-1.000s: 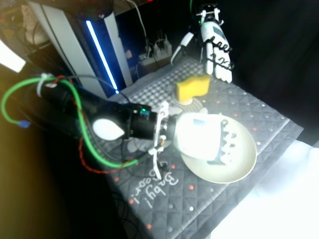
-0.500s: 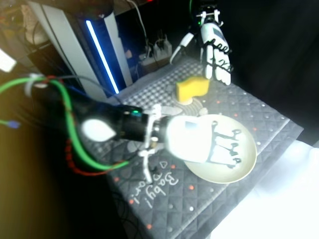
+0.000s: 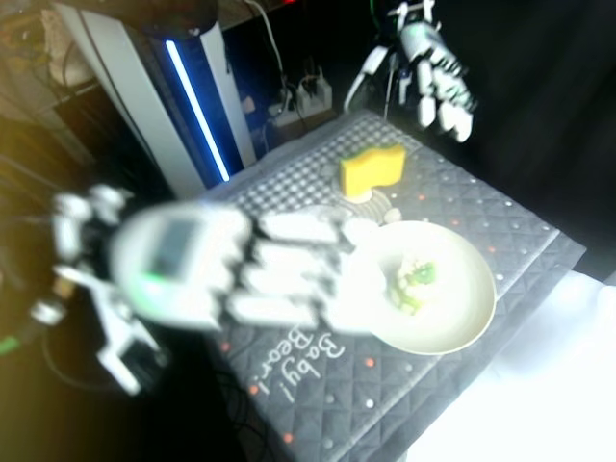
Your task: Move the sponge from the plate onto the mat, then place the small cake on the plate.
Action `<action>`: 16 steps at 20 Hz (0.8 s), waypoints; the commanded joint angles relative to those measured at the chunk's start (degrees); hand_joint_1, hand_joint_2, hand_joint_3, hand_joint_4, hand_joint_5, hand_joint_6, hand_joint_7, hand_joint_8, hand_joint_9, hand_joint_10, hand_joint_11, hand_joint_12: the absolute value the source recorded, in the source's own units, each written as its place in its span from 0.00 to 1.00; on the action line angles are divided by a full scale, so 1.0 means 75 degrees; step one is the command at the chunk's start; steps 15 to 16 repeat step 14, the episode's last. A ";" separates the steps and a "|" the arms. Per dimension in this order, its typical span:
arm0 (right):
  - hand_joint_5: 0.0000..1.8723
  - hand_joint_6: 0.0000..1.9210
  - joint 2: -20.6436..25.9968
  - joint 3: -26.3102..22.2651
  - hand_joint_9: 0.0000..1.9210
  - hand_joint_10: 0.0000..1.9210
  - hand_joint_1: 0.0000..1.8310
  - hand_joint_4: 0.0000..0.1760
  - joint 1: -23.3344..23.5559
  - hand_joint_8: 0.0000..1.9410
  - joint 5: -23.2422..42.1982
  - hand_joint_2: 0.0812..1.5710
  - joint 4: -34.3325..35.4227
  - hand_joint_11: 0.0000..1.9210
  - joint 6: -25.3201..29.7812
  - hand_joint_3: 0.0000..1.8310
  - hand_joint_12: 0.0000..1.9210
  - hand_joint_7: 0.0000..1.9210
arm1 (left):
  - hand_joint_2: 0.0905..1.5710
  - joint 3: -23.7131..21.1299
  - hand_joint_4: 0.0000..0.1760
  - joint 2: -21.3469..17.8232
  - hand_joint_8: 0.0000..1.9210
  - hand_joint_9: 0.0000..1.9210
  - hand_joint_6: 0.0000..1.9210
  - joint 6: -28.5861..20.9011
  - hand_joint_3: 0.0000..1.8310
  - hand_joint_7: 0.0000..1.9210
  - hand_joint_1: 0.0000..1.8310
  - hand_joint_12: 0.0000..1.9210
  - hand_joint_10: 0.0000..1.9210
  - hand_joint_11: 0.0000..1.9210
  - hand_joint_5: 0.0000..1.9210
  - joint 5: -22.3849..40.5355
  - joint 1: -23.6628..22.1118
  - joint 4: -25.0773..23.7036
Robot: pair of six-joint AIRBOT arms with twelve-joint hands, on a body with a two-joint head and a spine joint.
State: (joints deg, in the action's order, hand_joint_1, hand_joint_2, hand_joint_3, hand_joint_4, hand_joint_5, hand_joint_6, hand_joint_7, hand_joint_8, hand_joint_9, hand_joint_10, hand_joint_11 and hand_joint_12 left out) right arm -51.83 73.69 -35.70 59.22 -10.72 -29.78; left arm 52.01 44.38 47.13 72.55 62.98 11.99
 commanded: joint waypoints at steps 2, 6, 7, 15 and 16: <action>0.13 0.00 0.0247 -0.0271 0.09 0.00 0.43 0.44 -0.0880 0.00 0.2228 0.79 0.1187 0.00 0.0000 0.01 0.12 0.15 | 0.49 -0.0039 0.23 -0.0051 0.00 0.02 0.00 -0.0010 0.00 0.04 0.39 0.06 0.01 0.01 0.06 0.1464 0.0017 0.0037; 0.17 0.00 0.0190 -0.1009 0.17 0.00 0.43 0.47 -0.3424 0.00 0.4652 0.77 0.3147 0.00 0.0066 0.00 0.21 0.23 | 0.50 -0.0167 0.52 0.0058 0.00 0.06 0.00 0.0120 0.00 0.06 0.37 0.12 0.00 0.00 0.07 0.1853 0.0051 0.0190; 0.20 0.01 0.0106 -0.1093 0.17 0.00 0.43 0.52 -0.3814 0.00 0.4997 0.77 0.3463 0.00 0.0230 0.00 0.18 0.24 | 0.52 -0.0162 0.42 0.0106 0.00 0.06 0.00 0.0120 0.00 0.06 0.34 0.16 0.00 0.00 0.07 0.1832 0.0071 0.0242; 0.13 0.00 -0.0106 -0.1228 0.11 0.00 0.32 0.52 -0.4788 0.00 0.5437 0.70 0.3895 0.00 0.0804 0.00 0.11 0.14 | 0.57 -0.0187 0.51 0.0369 0.00 0.08 0.00 -0.0082 0.00 0.09 0.29 0.30 0.00 0.00 0.09 0.2193 0.0318 0.0451; 0.13 0.00 -0.0106 -0.1228 0.11 0.00 0.32 0.52 -0.4788 0.00 0.5437 0.70 0.3895 0.00 0.0804 0.00 0.11 0.14 | 0.57 -0.0187 0.51 0.0369 0.00 0.08 0.00 -0.0082 0.00 0.09 0.29 0.30 0.00 0.00 0.09 0.2193 0.0318 0.0451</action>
